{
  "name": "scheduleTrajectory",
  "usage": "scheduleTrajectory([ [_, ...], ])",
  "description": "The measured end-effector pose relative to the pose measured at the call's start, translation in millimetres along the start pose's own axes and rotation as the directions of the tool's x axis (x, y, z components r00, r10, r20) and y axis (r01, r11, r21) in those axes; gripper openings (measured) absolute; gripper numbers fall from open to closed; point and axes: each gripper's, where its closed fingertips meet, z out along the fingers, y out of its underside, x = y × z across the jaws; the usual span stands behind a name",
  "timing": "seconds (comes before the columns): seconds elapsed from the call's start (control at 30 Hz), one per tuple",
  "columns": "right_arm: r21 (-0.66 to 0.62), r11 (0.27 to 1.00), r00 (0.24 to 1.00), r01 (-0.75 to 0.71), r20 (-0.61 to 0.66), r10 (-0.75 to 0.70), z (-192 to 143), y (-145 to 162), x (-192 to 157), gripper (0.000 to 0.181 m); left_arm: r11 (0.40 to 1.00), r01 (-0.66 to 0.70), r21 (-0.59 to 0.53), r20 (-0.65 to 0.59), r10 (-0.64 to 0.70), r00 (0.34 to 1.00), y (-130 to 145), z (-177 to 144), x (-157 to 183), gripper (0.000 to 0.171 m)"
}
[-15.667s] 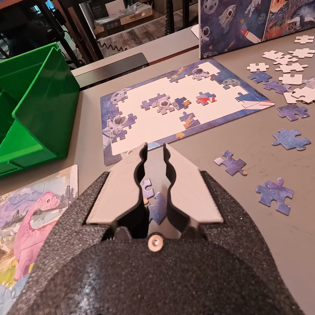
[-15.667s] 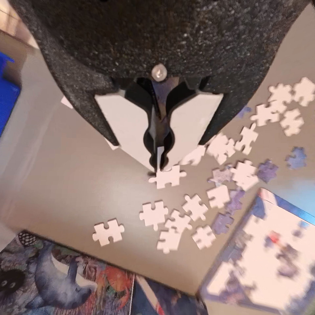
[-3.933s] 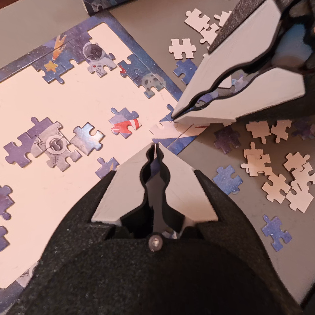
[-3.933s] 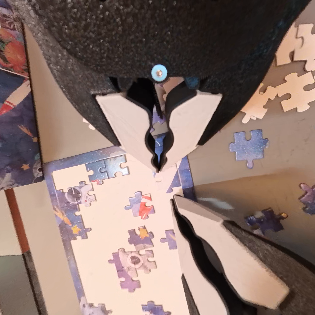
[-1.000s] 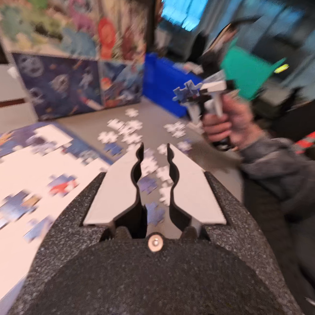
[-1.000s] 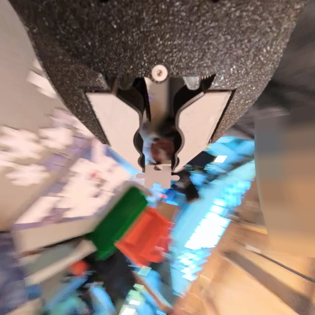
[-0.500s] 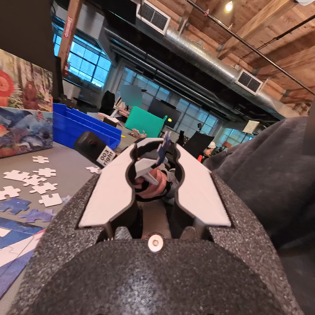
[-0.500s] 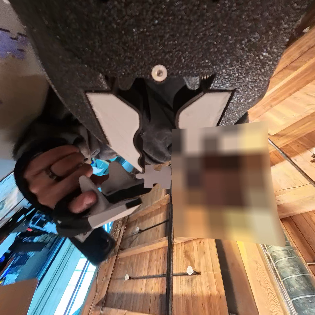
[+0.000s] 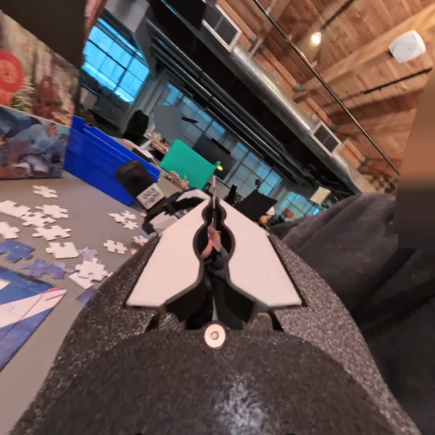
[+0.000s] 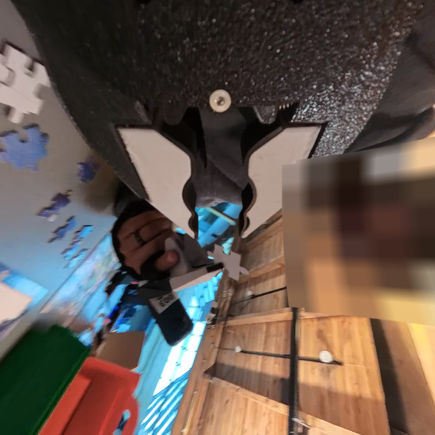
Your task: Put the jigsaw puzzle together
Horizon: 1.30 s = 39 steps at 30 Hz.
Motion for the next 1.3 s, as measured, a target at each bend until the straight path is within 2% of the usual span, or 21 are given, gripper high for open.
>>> scheduleTrajectory([
  [0.03, 0.004, 0.999, 0.996, 0.047, -0.074, -0.046, -3, -2, 7, 0.035, 1.0, 0.01, 0.013, 0.059, -0.011, 0.998, -5, -6, -11, 0.001],
  [0.1, -0.01, 0.988, 0.962, 0.156, -0.224, -0.155, -9, -6, 21, 0.037, 0.999, 0.013, 0.035, 0.266, -0.022, 0.964, -20, -33, -44, 0.001],
  [0.13, -0.022, 0.978, 0.937, 0.209, -0.282, -0.207, -13, -8, 25, 0.033, 0.999, 0.008, 0.048, 0.407, -0.027, 0.913, -29, -57, -63, 0.001],
  [0.2, -0.048, 0.954, 0.88, 0.294, -0.376, -0.291, -19, -13, 32, 0.034, 0.996, -0.007, 0.084, 0.664, -0.051, 0.746, -45, -118, -90, 0.002],
  [0.23, -0.055, 0.943, 0.852, 0.328, -0.414, -0.32, -23, -16, 35, 0.032, 0.994, -0.008, 0.11, 0.745, -0.077, 0.663, -49, -148, -95, 0.001],
  [0.3, -0.074, 0.932, 0.819, 0.356, -0.456, -0.349, -26, -18, 40, 0.032, 0.984, 0.01, 0.177, 0.836, -0.155, 0.527, -47, -196, -100, 0.001],
  [0.37, -0.099, 0.931, 0.809, 0.353, -0.468, -0.356, -25, -15, 44, 0.032, 0.974, 0.03, 0.222, 0.871, -0.213, 0.442, -36, -224, -105, 0.001],
  [0.43, -0.097, 0.934, 0.815, 0.344, -0.463, -0.349, -22, -14, 45, 0.032, 0.967, 0.051, 0.249, 0.888, -0.249, 0.388, -24, -239, -111, 0.001],
  [0.53, -0.117, 0.937, 0.823, 0.328, -0.451, -0.345, -18, -8, 46, 0.033, 0.963, 0.076, 0.259, 0.902, -0.269, 0.339, -9, -248, -124, 0.001],
  [0.7, -0.14, 0.934, 0.797, 0.328, -0.489, -0.353, -23, -6, 52, 0.032, 0.94, 0.096, 0.328, 0.871, -0.341, 0.355, -4, -246, -136, 0.001],
  [1.1, -0.093, 0.937, 0.79, 0.337, -0.513, -0.335, -34, -18, 51, 0.031, 0.921, 0.11, 0.373, 0.844, -0.386, 0.372, -5, -250, -139, 0.001],
  [1.13, -0.099, 0.935, 0.781, 0.342, -0.523, -0.341, -35, -18, 53, 0.031, 0.919, 0.118, 0.376, 0.832, -0.391, 0.393, -7, -244, -137, 0.001],
  [1.2, -0.137, 0.922, 0.73, 0.363, -0.573, -0.373, -44, -20, 60, 0.031, 0.928, 0.147, 0.343, 0.797, -0.37, 0.478, -16, -217, -125, 0.001],
  [1.3, -0.204, 0.888, 0.618, 0.412, -0.654, -0.437, -60, -30, 60, 0.031, 0.965, 0.151, 0.212, 0.73, -0.26, 0.633, -46, -164, -94, 0.001],
])
